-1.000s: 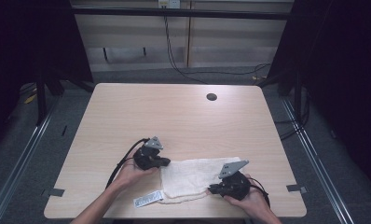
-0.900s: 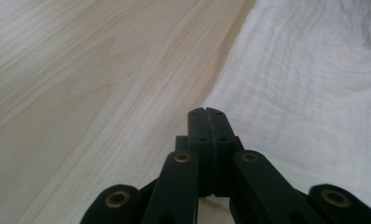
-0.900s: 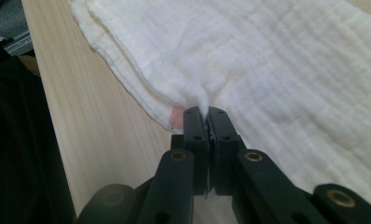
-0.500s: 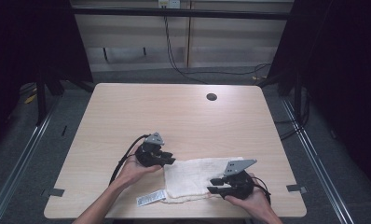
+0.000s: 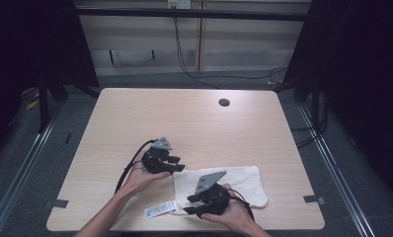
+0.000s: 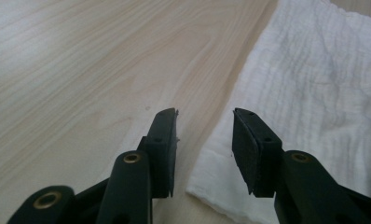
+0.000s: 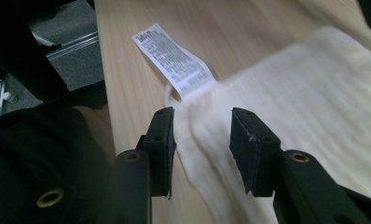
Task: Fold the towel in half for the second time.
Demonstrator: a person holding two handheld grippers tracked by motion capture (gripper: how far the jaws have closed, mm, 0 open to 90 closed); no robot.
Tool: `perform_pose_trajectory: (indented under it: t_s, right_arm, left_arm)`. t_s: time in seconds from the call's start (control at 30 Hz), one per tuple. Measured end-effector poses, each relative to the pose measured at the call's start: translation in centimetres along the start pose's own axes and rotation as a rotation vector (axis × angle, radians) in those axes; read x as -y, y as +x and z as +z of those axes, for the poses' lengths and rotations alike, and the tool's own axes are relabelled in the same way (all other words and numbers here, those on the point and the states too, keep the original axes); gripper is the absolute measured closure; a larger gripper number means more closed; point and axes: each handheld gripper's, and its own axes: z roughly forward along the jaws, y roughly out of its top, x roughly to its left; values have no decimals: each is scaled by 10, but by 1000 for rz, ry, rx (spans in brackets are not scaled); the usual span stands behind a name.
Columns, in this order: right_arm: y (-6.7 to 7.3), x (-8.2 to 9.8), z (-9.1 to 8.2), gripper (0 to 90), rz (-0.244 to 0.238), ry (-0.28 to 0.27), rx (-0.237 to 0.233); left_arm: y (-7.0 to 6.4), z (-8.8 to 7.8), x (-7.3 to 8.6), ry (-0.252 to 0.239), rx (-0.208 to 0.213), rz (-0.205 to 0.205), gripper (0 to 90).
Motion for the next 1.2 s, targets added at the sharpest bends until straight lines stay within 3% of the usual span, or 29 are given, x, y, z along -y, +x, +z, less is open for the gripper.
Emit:
perform_pose_trajectory:
  t_s: [0.07,0.1,0.43,0.5,0.67,0.9,1.07,1.2]
  right_arm:
    - [2,-4,5,610,-9,6,-19]
    - [4,-6,8,619,-29,12,1]
    - [9,-9,30,576,-52,16,10]
    - [12,-7,32,560,-83,24,18]
    - [17,-5,33,648,-135,21,77]
    - [14,-4,32,799,-125,14,107]
    - [11,-3,32,822,-99,-5,105]
    - [11,-3,32,826,-101,4,109]
  left_arm:
    - [0,0,1,-5,-3,-3,596]
    - [1,0,1,-2,-2,0,589]
    - [7,-1,8,22,-11,-6,562]
    - [9,-4,8,21,-15,-14,560]
    - [8,-4,11,27,-4,-17,540]
    - [7,-7,17,36,16,-18,522]
    - [6,0,22,71,46,-17,535]
    - [2,3,22,92,38,-2,561]
